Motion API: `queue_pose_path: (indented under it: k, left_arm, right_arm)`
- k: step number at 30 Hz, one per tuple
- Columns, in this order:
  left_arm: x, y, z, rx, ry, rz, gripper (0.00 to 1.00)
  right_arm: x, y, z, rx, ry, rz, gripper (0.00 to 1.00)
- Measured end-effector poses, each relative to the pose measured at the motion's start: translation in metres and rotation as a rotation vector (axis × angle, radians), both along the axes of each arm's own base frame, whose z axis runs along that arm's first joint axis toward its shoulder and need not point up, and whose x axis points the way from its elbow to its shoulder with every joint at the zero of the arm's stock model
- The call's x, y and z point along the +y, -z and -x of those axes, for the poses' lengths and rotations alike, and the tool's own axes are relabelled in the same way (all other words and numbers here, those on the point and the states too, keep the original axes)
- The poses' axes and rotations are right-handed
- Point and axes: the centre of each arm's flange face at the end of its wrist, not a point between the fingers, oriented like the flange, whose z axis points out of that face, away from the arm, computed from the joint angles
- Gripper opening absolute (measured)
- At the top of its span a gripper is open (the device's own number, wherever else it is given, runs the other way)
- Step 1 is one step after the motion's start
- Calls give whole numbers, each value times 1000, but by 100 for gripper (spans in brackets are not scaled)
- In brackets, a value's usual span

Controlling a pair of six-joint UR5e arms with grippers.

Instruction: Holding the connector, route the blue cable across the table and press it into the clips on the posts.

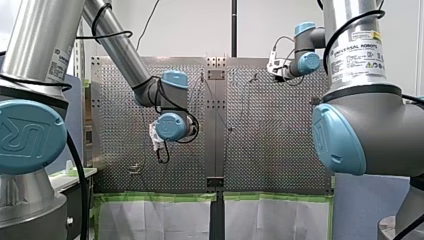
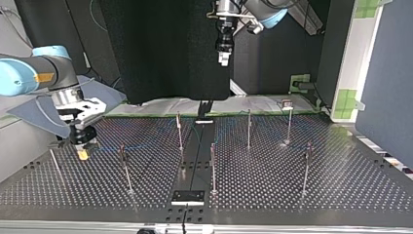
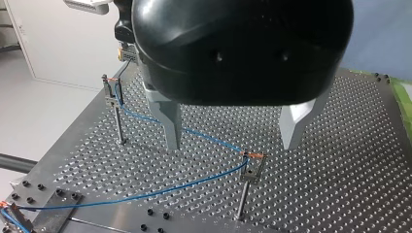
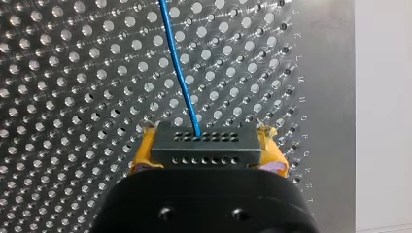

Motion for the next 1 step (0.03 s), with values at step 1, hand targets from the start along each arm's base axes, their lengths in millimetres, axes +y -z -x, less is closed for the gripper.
queue_pose_path:
  k: [1]
  left_arm:
    - [0, 0, 0, 0, 0, 0, 100]
  right_arm:
    - [0, 0, 0, 0, 0, 0, 0]
